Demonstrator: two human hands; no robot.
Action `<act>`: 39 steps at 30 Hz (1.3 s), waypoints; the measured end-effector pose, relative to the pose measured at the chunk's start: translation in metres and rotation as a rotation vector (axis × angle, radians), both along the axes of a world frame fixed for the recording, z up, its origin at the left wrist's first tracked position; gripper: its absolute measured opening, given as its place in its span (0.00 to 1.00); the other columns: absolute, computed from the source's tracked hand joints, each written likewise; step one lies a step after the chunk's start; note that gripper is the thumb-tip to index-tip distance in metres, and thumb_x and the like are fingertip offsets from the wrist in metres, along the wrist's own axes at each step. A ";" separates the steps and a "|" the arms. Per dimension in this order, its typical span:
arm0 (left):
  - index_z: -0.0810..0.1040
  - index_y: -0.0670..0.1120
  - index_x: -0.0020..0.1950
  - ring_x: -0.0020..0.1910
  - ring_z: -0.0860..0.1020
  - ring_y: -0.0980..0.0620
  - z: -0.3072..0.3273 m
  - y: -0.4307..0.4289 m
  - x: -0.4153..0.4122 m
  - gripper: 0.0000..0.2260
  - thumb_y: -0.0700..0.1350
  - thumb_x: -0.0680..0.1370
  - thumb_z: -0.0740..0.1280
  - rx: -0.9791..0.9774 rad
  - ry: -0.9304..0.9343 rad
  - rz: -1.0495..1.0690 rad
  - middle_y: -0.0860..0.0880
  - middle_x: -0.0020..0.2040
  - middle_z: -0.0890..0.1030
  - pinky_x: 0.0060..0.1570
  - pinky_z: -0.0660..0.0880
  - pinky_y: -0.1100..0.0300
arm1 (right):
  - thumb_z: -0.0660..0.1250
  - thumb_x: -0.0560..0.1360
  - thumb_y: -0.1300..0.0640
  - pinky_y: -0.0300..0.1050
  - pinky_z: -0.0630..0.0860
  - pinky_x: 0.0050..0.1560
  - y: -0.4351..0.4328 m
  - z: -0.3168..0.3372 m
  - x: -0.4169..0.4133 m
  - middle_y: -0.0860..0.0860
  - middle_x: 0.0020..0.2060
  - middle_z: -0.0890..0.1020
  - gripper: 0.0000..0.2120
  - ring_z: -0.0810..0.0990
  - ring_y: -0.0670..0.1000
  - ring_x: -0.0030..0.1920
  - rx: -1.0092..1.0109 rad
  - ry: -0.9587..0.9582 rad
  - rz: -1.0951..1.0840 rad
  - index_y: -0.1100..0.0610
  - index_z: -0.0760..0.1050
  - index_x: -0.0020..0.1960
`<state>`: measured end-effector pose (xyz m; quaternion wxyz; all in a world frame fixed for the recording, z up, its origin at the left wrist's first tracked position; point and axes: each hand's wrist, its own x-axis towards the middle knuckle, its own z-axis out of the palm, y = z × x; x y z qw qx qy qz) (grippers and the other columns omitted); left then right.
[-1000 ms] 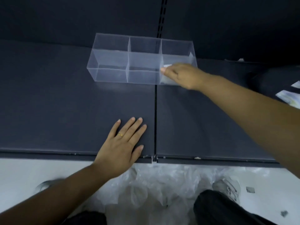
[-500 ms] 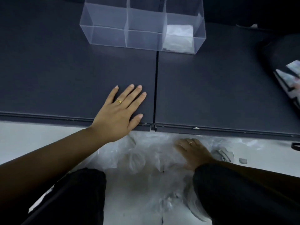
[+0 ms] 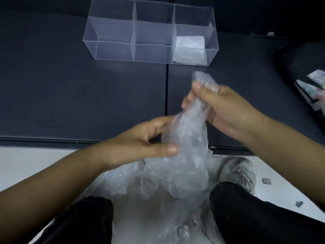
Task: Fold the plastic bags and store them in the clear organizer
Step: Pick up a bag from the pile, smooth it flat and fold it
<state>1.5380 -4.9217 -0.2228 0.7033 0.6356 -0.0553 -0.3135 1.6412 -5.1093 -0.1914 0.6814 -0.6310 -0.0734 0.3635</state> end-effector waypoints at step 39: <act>0.66 0.52 0.71 0.67 0.63 0.60 -0.007 0.062 0.046 0.26 0.62 0.76 0.61 0.841 -0.689 0.756 0.57 0.66 0.65 0.66 0.57 0.70 | 0.57 0.74 0.34 0.45 0.61 0.62 -0.009 -0.040 0.001 0.42 0.56 0.70 0.23 0.68 0.43 0.59 -0.704 -0.865 -0.096 0.48 0.73 0.60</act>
